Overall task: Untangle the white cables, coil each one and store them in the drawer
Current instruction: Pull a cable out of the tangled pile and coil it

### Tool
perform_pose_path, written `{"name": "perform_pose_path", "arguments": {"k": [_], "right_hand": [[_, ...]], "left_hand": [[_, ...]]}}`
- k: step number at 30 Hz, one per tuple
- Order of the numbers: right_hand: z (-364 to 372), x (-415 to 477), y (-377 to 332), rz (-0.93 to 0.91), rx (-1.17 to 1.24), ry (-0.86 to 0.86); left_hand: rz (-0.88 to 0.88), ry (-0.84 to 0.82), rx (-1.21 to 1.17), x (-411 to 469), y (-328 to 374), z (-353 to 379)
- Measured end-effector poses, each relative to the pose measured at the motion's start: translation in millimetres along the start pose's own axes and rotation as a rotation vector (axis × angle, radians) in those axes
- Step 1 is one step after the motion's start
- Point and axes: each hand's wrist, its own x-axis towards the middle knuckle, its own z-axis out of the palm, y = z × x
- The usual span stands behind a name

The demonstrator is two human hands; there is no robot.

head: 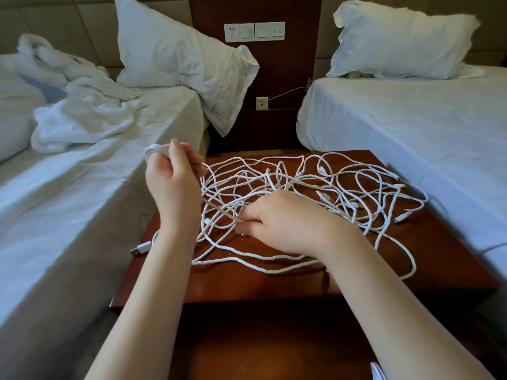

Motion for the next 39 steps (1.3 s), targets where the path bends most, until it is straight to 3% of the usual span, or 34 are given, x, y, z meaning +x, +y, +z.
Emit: {"name": "perform_pose_path", "arguments": {"k": [4, 9, 17, 24, 27, 31, 39], "right_hand": [[-2.3, -1.6, 0.6, -0.033, -0.002, 0.053], [-11.5, -7.2, 9.9, -0.085, 0.0, 0.207], [-12.7, -4.1, 29.3, -0.194, 0.064, 0.639], [-13.2, -1.5, 32.9, -0.233, 0.078, 0.847], [-13.9, -1.5, 37.7, -0.192, 0.104, 0.854], [-15.1, -2.8, 51.7, -0.138, 0.179, 0.828], [-13.2, -2.5, 56.7, -0.133, 0.324, 0.704]], "left_hand": [[0.224, -0.044, 0.249, -10.0, -3.6, 6.5], [0.367, -0.077, 0.458, -9.0, -18.5, 0.3], [0.2, -0.34, 0.56, -16.3, -20.3, 4.5], [-0.161, -0.705, 0.309, -21.1, -5.9, 10.8], [-0.211, -0.948, 0.206, -23.3, 6.2, 10.6], [-0.395, -1.24, -0.111, -23.4, 15.7, 6.7], [-0.479, -1.349, -0.244, -20.4, 24.3, 3.6]]}}
